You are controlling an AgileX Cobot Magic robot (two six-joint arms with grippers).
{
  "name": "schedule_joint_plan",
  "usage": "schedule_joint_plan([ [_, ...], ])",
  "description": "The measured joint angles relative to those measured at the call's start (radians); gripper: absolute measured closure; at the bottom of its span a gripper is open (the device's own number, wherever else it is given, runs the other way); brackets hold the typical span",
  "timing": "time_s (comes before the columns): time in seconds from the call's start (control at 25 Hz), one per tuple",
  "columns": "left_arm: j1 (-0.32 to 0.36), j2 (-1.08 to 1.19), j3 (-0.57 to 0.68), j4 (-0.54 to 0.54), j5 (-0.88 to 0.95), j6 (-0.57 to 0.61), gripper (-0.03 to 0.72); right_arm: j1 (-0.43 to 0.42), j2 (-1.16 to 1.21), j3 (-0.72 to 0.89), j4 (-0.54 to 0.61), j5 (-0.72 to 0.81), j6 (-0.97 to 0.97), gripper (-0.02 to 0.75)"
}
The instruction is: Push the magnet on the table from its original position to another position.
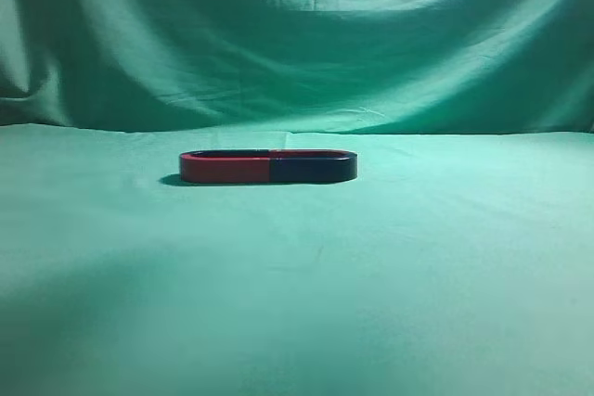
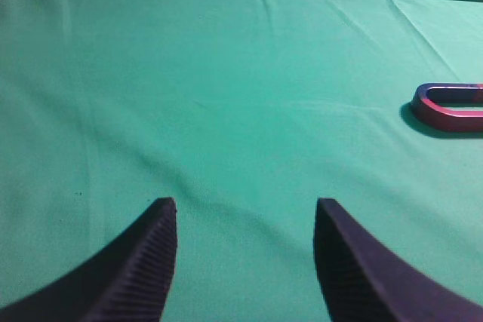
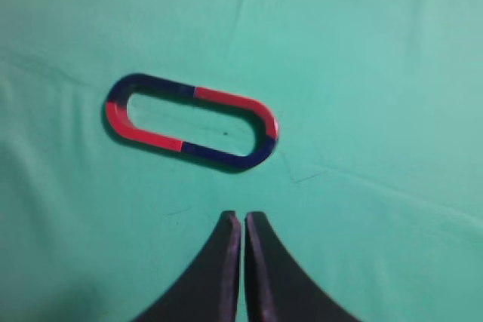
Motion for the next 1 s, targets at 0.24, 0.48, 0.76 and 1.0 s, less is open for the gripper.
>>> schedule_joint_plan([
  [0.24,0.000,0.000,0.000,0.000,0.000,0.000,0.316,0.000,-0.178,0.041,-0.037,0.004,0.019,0.738],
  [0.48,0.000,0.000,0.000,0.000,0.000,0.000,0.316,0.000,-0.423,0.274,-0.046,0.009,0.056,0.738],
  [0.76,0.000,0.000,0.000,0.000,0.000,0.000,0.316,0.000,-0.752,0.617,-0.046,-0.095,0.063,0.738],
  [1.0,0.000,0.000,0.000,0.000,0.000,0.000,0.316,0.000,-1.073,0.817,-0.046,-0.143,0.038,0.738],
])
